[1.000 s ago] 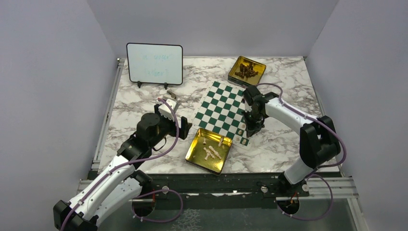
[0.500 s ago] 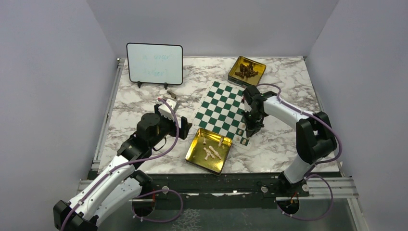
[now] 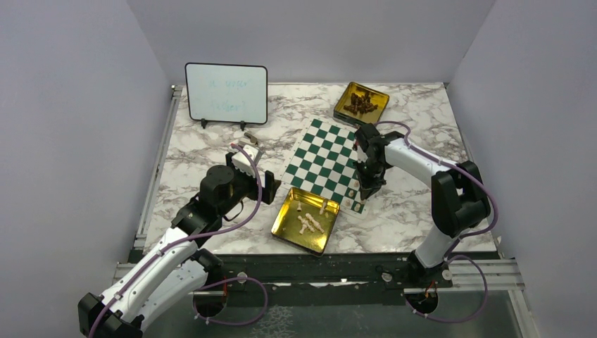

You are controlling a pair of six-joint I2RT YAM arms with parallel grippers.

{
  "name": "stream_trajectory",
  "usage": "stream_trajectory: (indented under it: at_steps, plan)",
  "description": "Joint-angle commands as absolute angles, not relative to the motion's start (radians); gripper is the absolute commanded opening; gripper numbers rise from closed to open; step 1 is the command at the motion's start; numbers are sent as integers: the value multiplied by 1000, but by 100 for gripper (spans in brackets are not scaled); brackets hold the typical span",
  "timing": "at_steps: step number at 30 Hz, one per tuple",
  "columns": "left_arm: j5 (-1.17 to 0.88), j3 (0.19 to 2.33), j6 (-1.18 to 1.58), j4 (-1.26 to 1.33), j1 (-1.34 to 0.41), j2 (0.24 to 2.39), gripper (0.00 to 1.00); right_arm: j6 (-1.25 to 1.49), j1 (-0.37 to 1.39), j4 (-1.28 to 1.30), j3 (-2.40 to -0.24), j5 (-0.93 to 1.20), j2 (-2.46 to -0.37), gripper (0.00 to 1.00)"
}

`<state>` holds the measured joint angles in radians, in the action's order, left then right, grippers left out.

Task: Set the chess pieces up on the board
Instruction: Place the chess piece on the chessboard.

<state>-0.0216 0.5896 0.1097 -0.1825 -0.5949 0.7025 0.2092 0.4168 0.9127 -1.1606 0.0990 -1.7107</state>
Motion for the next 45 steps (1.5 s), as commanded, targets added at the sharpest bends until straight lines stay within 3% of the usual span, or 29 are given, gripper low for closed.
stream_trajectory:
  at_steps: [1,38,45]
  plan:
    - [-21,580,95,-168,-594,688,99,195,410,885,-1186,111,-1738,9]
    - [-37,576,98,-167,-594,689,99,195,407,912,-1211,106,-1760,6]
    - [-33,576,96,-169,-593,685,99,199,405,911,-1214,101,-1771,16]
